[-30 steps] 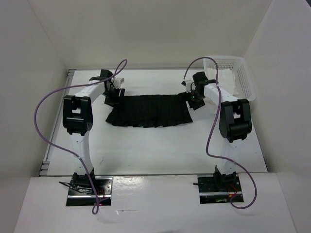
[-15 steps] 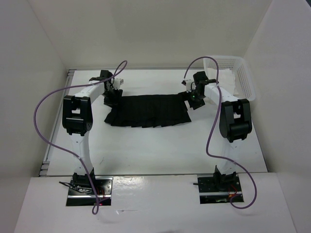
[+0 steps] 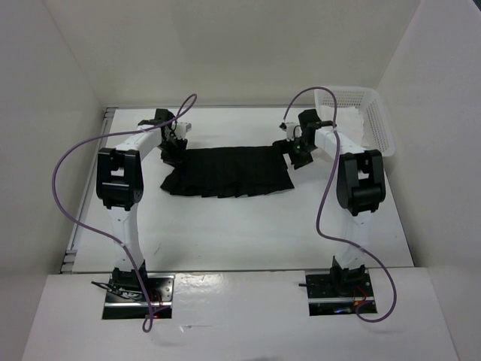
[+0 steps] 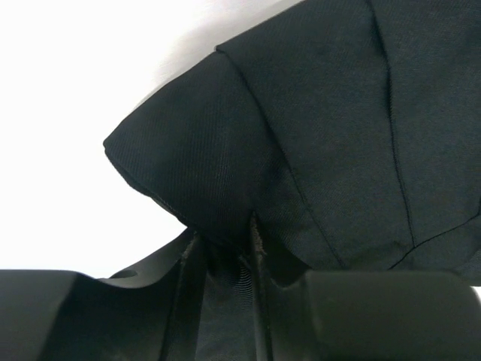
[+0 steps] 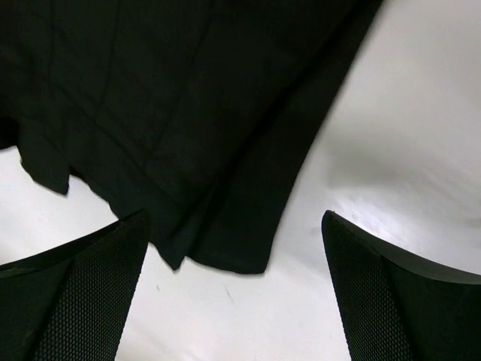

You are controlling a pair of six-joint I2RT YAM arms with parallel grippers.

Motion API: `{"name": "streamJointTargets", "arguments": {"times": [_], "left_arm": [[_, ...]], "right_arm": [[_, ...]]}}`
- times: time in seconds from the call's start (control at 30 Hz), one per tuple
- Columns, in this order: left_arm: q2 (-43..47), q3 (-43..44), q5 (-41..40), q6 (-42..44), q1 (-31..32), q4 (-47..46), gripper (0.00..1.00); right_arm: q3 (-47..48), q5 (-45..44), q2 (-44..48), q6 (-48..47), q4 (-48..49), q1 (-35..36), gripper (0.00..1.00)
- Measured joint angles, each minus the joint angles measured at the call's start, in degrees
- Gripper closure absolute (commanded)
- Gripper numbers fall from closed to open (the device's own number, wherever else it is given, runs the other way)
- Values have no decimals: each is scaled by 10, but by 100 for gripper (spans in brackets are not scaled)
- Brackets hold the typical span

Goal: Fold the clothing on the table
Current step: Fold the skirt

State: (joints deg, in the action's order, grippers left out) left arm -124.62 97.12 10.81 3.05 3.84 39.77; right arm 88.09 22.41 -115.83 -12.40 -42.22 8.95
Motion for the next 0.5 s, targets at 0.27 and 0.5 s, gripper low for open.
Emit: {"name": "streamJointTargets", "arguments": {"times": [0.27, 0.5], "left_arm": [[0, 0, 7, 2, 0, 5, 72], [0, 0, 10, 2, 0, 7, 74]], "right_arm": [[77, 54, -84, 15, 7, -2, 6], [81, 59, -92, 25, 12, -10, 19]]}}
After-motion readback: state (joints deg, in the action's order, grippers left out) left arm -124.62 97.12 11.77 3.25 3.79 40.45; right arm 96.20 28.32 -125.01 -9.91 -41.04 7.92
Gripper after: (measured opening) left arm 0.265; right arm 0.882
